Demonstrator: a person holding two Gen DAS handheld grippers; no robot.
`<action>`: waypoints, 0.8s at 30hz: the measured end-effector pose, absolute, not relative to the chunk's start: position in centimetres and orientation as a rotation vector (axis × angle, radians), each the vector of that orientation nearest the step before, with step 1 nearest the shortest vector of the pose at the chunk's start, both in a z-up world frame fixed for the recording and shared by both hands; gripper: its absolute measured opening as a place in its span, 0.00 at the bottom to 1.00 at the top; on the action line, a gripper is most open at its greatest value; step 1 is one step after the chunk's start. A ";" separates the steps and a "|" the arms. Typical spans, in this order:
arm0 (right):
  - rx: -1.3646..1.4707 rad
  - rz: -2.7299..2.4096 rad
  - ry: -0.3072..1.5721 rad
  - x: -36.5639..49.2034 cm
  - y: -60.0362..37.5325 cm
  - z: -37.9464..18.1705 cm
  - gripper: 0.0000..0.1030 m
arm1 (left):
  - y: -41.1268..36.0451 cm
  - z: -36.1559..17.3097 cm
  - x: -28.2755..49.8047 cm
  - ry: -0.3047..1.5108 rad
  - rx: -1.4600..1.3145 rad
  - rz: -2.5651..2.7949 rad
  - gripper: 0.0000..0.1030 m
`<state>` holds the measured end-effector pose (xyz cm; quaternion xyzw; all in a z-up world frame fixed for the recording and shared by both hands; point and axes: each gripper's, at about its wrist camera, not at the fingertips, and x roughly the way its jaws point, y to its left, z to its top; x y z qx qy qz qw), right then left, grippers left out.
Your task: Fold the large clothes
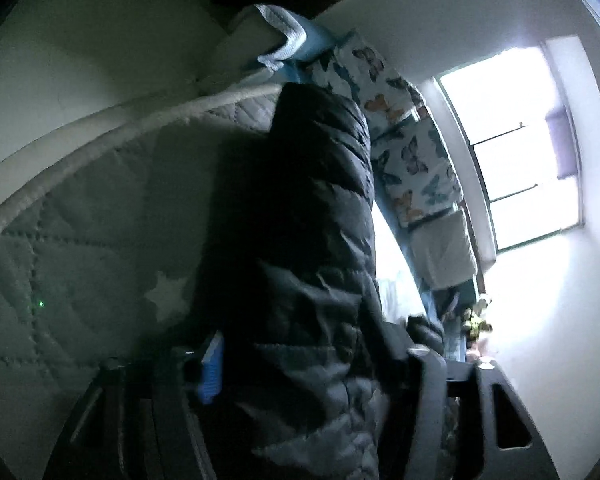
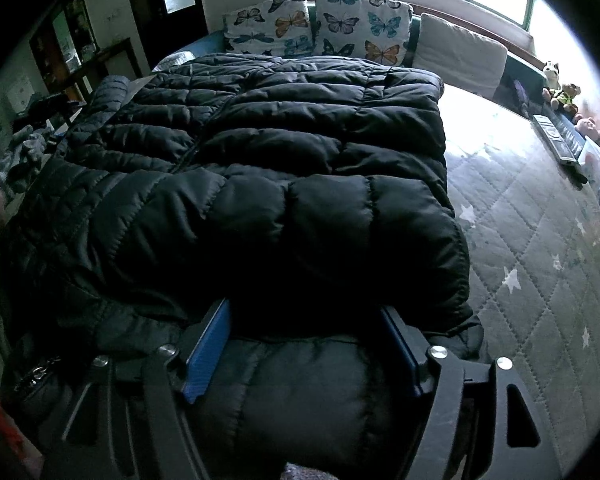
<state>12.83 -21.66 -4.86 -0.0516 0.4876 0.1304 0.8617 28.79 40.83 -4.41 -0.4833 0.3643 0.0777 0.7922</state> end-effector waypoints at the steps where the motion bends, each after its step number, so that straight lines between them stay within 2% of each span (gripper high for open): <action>1: -0.108 0.274 1.023 12.8 -21.7 -4.9 0.77 | 40.6 -4.6 29.1 0.782 -1.054 0.154 0.26; 2: -0.110 0.272 1.022 12.8 -21.6 -4.9 0.77 | 40.6 -4.7 29.2 0.772 -1.076 0.138 0.16; 5: -0.110 0.272 1.018 12.7 -21.7 -4.9 0.77 | 39.9 -3.2 28.7 0.730 -1.035 0.142 0.09; 9: -0.113 0.267 1.016 12.7 -21.5 -4.8 0.77 | 37.7 2.1 27.6 0.677 -0.875 0.155 0.08; 15: -0.115 0.260 1.009 12.6 -21.4 -4.8 0.77 | 31.1 12.7 23.4 0.577 -0.616 0.112 0.08; 19: -0.119 0.255 1.003 12.4 -21.2 -4.8 0.77 | 23.7 18.4 20.0 0.535 -0.442 0.033 0.08; 24: -0.112 0.248 0.994 12.2 -21.3 -4.6 0.77 | 12.1 21.4 15.6 0.541 -0.275 -0.108 0.08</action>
